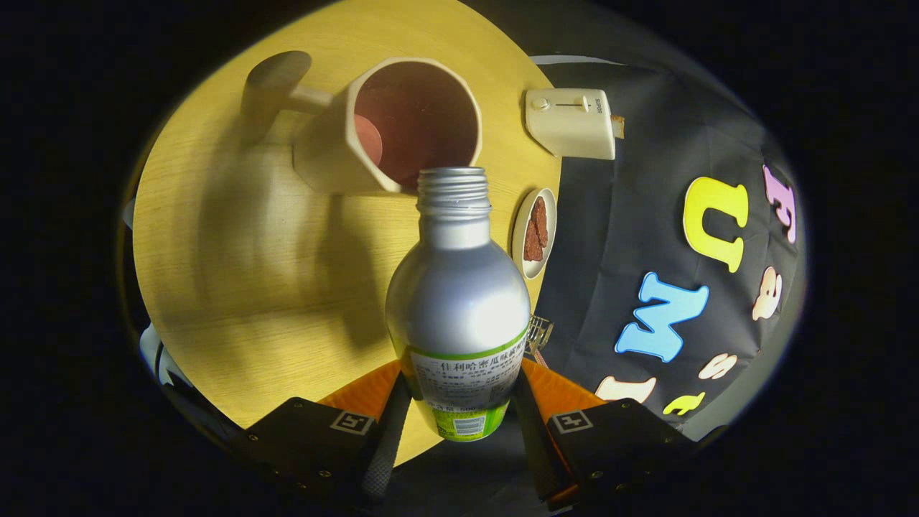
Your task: Take the bottle from table, then pour the juice into the cup, finally place the bottle on the coaster
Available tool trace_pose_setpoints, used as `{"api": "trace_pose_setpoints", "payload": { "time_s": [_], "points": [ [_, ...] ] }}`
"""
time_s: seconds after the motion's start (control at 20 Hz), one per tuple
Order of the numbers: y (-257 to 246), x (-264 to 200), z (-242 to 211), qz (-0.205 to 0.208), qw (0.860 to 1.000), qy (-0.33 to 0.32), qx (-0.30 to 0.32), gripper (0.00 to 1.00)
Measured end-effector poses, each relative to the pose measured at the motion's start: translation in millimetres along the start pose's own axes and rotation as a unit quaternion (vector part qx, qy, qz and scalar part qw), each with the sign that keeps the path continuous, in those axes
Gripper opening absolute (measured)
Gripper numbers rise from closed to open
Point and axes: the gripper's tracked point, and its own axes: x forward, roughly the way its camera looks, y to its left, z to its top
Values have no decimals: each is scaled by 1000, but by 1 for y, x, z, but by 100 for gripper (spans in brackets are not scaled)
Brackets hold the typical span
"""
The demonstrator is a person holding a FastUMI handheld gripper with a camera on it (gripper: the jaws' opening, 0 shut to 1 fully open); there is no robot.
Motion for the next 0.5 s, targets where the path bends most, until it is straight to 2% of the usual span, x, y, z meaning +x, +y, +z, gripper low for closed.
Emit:
{"api": "trace_pose_setpoints", "payload": {
  "time_s": [0.5],
  "points": [
    [-10, 0, -2, 0, 999, 16, -48, 75]
  ]
}}
